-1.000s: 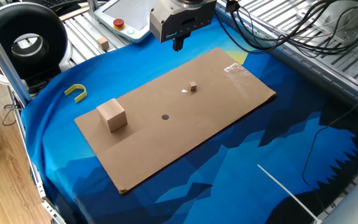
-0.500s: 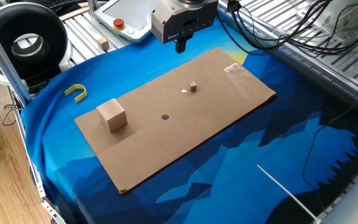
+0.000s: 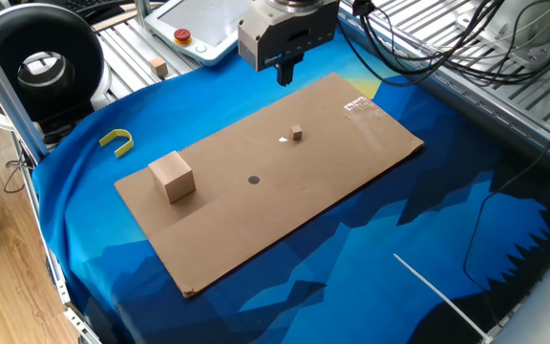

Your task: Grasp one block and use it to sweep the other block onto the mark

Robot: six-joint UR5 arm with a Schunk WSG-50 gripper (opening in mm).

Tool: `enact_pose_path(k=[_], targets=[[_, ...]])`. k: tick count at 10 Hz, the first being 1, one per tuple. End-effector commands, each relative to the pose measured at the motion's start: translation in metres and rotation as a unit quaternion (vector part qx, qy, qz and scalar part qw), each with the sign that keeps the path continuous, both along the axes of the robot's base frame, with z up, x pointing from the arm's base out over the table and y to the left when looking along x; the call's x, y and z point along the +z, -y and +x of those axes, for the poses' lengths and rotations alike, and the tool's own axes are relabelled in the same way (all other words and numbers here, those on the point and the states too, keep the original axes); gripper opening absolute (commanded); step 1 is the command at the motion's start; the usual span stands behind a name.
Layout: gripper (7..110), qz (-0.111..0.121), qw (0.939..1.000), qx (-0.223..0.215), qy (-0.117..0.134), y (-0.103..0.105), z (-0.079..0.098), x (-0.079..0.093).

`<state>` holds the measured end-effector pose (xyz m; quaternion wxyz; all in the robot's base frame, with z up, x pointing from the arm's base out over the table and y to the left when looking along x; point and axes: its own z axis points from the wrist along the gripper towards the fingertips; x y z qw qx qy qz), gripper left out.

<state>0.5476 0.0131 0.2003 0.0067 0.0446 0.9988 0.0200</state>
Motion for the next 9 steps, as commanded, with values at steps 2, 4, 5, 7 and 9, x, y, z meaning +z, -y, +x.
enact_pose_path(k=[2, 4, 5, 7, 9], targets=[[7, 0.018, 0.9998, -0.009, -0.003, -0.008, -0.001, 0.002], [7, -0.005, 1.0, -0.002, -0.005, 0.003, -0.003, 0.001], [7, -0.02, 0.9998, -0.007, -0.002, 0.011, -0.001, 0.001], [7, -0.044, 0.9989, -0.016, -0.003, 0.022, -0.001, 0.001], [7, -0.027, 0.9994, -0.019, -0.01, 0.014, -0.005, 0.001]])
